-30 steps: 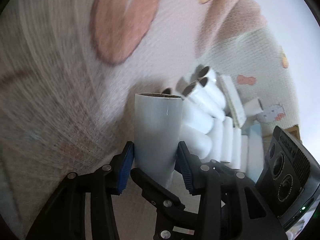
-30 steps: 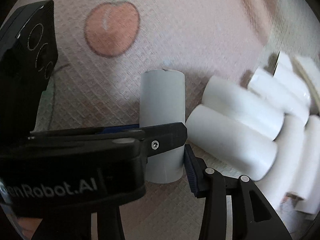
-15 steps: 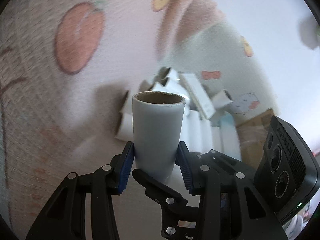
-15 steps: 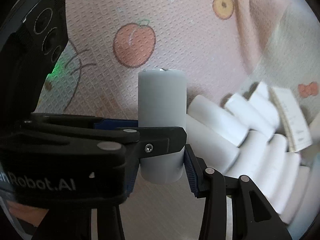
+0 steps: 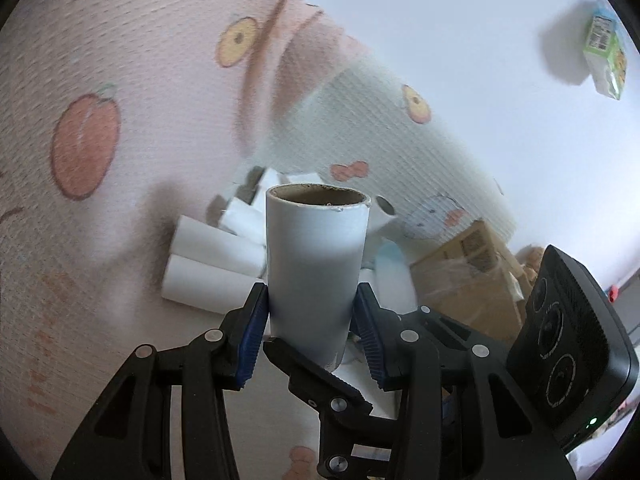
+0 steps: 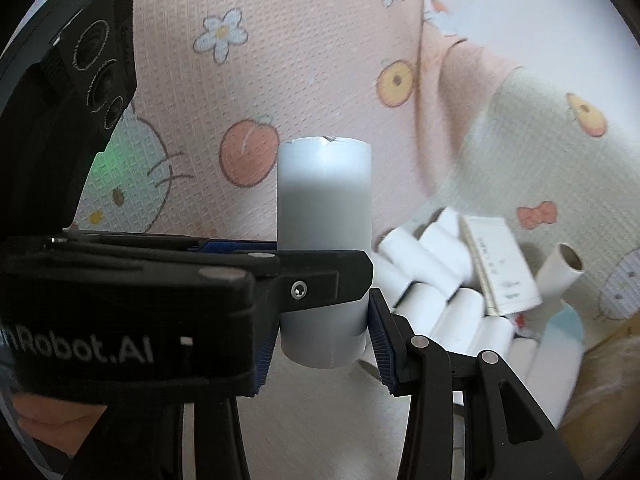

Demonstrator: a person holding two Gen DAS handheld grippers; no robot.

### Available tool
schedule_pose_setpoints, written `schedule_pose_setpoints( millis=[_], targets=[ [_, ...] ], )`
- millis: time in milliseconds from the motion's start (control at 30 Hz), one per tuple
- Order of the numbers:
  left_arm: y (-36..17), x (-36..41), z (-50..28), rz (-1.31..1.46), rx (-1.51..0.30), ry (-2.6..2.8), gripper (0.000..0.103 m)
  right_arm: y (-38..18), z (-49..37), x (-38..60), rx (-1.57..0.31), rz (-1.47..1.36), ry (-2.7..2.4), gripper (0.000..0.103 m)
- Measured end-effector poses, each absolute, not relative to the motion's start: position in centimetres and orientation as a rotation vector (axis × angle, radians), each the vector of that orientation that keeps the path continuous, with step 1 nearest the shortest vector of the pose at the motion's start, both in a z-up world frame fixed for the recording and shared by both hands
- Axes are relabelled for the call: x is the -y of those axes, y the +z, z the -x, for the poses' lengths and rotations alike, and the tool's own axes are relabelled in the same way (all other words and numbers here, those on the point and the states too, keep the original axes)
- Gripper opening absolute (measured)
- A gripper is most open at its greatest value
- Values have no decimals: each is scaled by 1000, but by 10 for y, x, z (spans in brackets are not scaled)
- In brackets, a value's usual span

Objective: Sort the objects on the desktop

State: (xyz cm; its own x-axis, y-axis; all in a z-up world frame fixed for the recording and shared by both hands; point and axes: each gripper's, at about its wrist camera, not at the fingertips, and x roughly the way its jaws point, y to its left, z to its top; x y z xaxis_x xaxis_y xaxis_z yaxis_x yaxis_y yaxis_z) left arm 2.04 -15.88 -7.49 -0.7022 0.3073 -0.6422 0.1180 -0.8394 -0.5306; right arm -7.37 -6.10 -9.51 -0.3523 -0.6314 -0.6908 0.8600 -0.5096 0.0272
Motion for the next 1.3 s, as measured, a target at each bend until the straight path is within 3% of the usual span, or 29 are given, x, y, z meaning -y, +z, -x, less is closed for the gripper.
schedule_pose_setpoints(
  millis=[233,700,1067,1300],
  targets=[
    [-45,127,-16,1094,746,2656,48,-57,14,-1,-401,-769,-2064,40],
    [14,47,-4,990,437,2640,48,-13,17,-78,-216,-700,-2216,40],
    [30,15,29,1017,406,2540,48,-2,32,-124,-78,-753,-2280,40],
    [9,7,56,1124,608,2328,44,-6,49,-139,-76,-814,-2309,39]
  ],
)
